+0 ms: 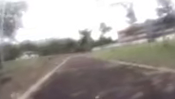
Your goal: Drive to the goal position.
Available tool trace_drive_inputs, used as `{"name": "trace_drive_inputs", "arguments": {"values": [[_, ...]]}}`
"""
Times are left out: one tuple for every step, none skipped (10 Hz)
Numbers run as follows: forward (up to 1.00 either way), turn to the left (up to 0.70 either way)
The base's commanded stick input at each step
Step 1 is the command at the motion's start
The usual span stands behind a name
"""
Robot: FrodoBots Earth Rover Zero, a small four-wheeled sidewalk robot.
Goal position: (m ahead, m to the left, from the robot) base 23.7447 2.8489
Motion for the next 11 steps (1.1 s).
{"name": "trace_drive_inputs", "arguments": {"values": [[0.70,0.00],[0.70,0.00],[0.70,0.00],[0.70,0.00],[0.70,0.00],[0.70,0.00],[0.70,0.00],[0.70,0.00],[0.70,0.00],[0.70,0.00],[0.70,0.00]]}}
